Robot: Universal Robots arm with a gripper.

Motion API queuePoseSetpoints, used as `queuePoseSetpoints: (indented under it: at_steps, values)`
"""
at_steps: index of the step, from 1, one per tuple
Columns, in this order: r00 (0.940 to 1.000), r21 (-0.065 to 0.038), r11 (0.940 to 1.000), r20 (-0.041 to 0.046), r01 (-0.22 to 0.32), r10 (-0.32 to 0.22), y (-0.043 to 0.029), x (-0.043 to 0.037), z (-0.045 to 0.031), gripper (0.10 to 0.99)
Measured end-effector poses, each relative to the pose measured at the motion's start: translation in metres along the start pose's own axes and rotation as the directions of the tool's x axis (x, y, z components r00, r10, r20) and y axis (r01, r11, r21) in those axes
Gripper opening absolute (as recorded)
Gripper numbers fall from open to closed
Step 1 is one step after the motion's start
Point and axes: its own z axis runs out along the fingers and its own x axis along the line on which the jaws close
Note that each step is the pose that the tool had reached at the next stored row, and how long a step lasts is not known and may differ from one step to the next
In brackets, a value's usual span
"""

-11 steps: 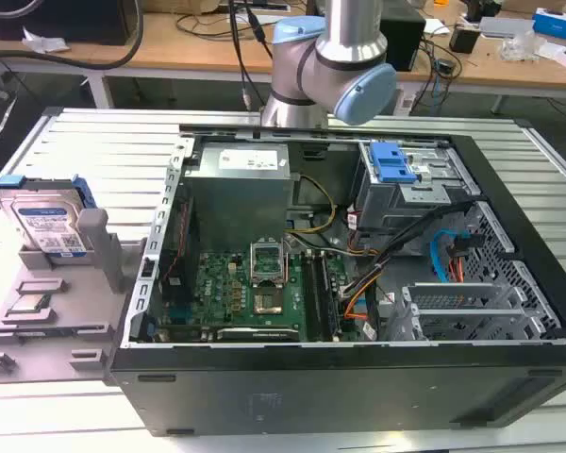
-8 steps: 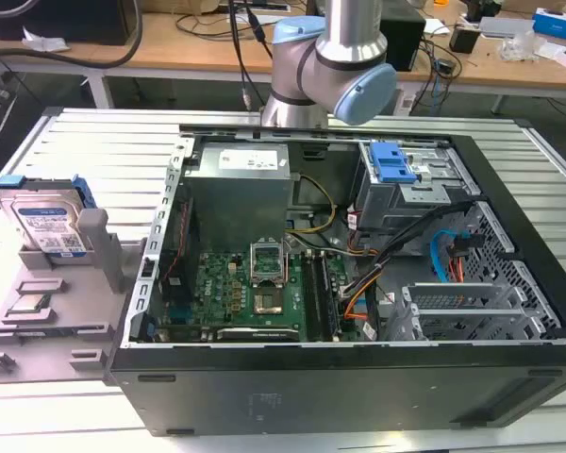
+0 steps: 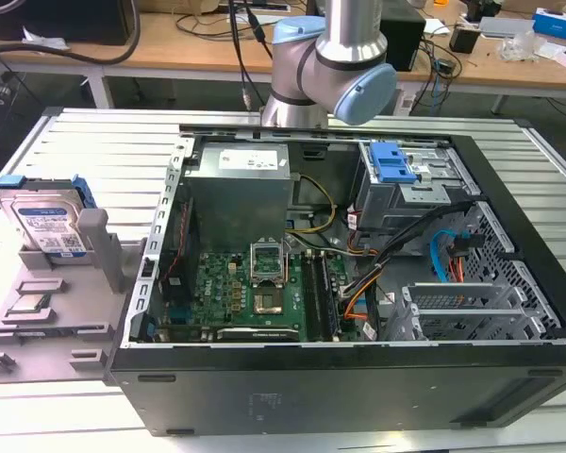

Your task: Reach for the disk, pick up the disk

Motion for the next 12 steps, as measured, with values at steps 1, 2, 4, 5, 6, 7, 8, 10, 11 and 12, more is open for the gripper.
queuePoseSetpoints:
  at_steps: [1,2,4,5,6,7,8,10,11,12]
  values:
    - [0.9999,0.0,0.9999,-0.0006,0.016,-0.016,0.0,0.0,0.0,0.106]
    - [0.9994,0.0,0.9994,-0.0013,0.034,-0.034,0.0,0.0,0.0,0.106]
    - [0.9982,0.0,0.9982,-0.0023,0.06,-0.06,0.0,0.0,0.0,0.106]
    - [0.9974,0.0,0.9974,-0.0028,0.072,-0.072,0.0,0.0,0.0,0.106]
    - [0.9952,0.0,0.9952,-0.0037,0.098,-0.098,0.0,0.0,0.0,0.106]
    - [0.9924,0.0,0.9924,-0.0047,0.123,-0.123,0.0,0.0,0.0,0.106]
    - [0.9889,0.0,0.9889,-0.0057,0.149,-0.149,0.0,0.0,0.0,0.106]
    - [0.9851,0.0,0.9851,-0.0066,0.172,-0.172,0.0,0.0,0.0,0.106]
    - [0.9824,-0.001,0.9824,-0.0071,0.187,-0.187,0.0,0.0,0.0,0.106]
    - [0.9803,-0.001,0.9804,-0.0075,0.197,-0.197,0.0,0.0,0.0,0.106]
